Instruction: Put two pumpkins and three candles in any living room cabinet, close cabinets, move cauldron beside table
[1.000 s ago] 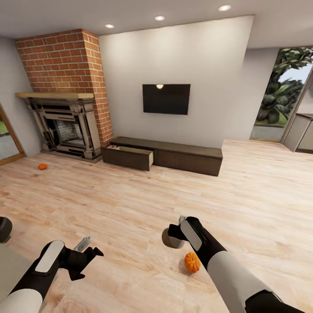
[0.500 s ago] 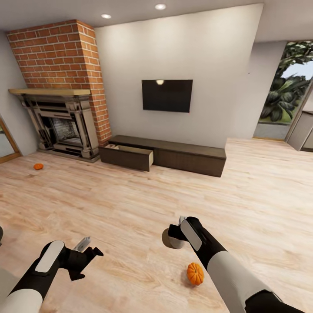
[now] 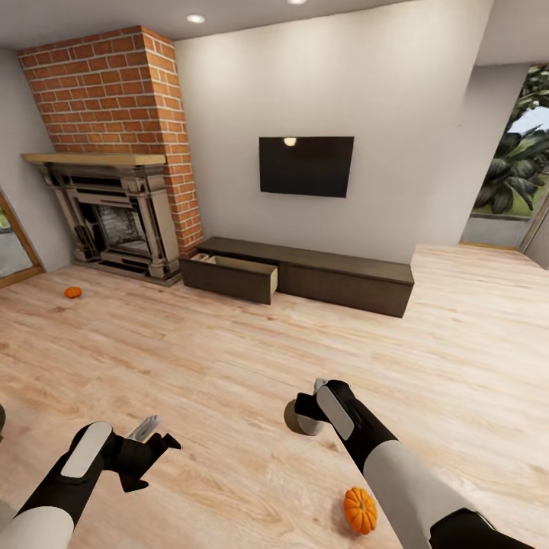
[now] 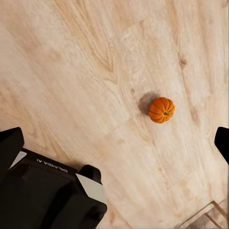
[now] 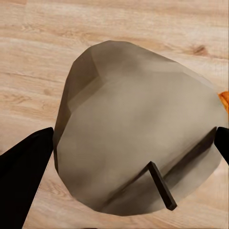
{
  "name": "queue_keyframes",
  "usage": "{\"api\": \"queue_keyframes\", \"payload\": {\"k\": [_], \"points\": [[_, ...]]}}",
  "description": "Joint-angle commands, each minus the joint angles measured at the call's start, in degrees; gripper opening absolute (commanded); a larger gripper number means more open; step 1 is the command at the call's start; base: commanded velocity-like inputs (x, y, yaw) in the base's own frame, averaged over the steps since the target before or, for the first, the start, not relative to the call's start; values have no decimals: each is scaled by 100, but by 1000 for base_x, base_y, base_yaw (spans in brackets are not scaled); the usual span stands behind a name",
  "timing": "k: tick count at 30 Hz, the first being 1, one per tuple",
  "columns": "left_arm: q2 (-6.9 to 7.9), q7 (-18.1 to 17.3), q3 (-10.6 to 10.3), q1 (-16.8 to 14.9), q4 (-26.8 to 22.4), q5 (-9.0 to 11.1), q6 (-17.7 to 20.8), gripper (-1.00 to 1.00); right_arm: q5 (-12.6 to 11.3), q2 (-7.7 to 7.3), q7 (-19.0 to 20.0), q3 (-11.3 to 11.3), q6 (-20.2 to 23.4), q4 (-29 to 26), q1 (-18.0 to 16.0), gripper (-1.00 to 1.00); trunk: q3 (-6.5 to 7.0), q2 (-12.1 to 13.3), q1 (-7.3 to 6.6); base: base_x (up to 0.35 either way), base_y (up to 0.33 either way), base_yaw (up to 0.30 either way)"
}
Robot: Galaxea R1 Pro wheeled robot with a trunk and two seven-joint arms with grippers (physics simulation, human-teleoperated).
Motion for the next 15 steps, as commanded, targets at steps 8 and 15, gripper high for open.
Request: {"api": "queue_keyframes", "payload": {"k": [8, 15], "points": [[-8, 0, 0, 0, 0, -4, -1, 100, -2, -6, 35, 0, -12, -3, 18, -100, -32, 0, 0, 256, 188, 169], [-16, 8, 0, 0, 1, -6, -8, 100, 5, -8, 49, -2, -22, -4, 44, -100, -34, 0, 0, 267, 47, 11]]}}
